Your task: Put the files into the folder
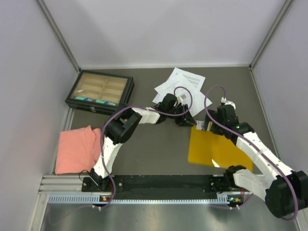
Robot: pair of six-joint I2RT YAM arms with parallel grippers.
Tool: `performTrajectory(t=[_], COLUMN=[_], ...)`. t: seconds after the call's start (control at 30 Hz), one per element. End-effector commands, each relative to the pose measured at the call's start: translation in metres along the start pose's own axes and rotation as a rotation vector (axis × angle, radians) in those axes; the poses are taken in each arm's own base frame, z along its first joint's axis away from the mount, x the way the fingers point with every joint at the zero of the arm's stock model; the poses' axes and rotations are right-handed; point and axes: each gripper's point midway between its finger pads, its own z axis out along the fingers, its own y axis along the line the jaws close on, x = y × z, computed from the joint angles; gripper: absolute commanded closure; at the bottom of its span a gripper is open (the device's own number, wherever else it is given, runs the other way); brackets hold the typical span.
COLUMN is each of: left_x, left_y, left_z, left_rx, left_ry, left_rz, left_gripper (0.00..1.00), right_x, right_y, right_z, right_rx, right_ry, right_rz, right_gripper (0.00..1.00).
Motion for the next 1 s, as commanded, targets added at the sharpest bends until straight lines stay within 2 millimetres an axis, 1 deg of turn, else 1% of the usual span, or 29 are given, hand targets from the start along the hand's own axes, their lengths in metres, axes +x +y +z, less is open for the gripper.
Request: performTrajectory(t=[0.0, 0.07, 0.13, 0.17, 0.27, 0.37, 0.43, 0.57, 0.67, 0.77, 0.97], left_x=[-0.006, -0.005, -0.003, -0.007, -0.008, -0.013, -0.021, -0.027, -0.027, -0.022, -0.021], left_y=[-0.025, -0.029, -0.024, -0.025, -0.017, -0.013, -0.011, -0.006, -0.01, -0.012, -0.028], left_z=[-0.002, -0.004, -0.006, -0.009, -0.013, -0.017, -0.022, -0.024, -0.019, -0.013, -0.005], left_rx=[0.108, 0.121, 0.099, 0.085, 0.014, -0.024, -0.044, -0.052, -0.009, 0.029, 0.117], left_ry=[-0.02, -0.02, -0.028, -0.053, -0.057, -0.069, -0.091, -0.091, -0.079, -0.055, -0.047], left_rz=[0.013, 0.007, 0.0, 0.028, 0.067, 0.098, 0.112, 0.096, 0.075, 0.037, 0.029], left_gripper=[0.59, 0.6, 0.59, 0.58, 0.56, 0.55, 0.53, 0.51, 0.51, 0.51, 0.52], right_x=[-0.009, -0.01, -0.008, -0.008, -0.007, -0.005, -0.005, -0.004, -0.003, -0.003, -0.004], right_y=[0.003, 0.003, 0.002, 0.002, 0.003, 0.002, 0.001, 0.001, 0.001, 0.002, 0.002], right_z=[-0.006, -0.006, -0.006, -0.006, -0.006, -0.006, -0.007, -0.007, -0.007, -0.006, -0.007], right_rx=[-0.023, -0.022, -0.022, -0.021, -0.027, -0.025, -0.024, -0.025, -0.028, -0.029, -0.028], right_ry=[-0.041, -0.042, -0.038, -0.037, -0.037, -0.033, -0.034, -0.033, -0.035, -0.033, -0.035], right_rz=[0.021, 0.021, 0.024, 0.022, 0.027, 0.022, 0.022, 0.023, 0.024, 0.025, 0.025], right_gripper=[0.01, 0.01, 0.01, 0.01, 0.01, 0.01, 0.01, 0.01, 0.01, 0.01, 0.01])
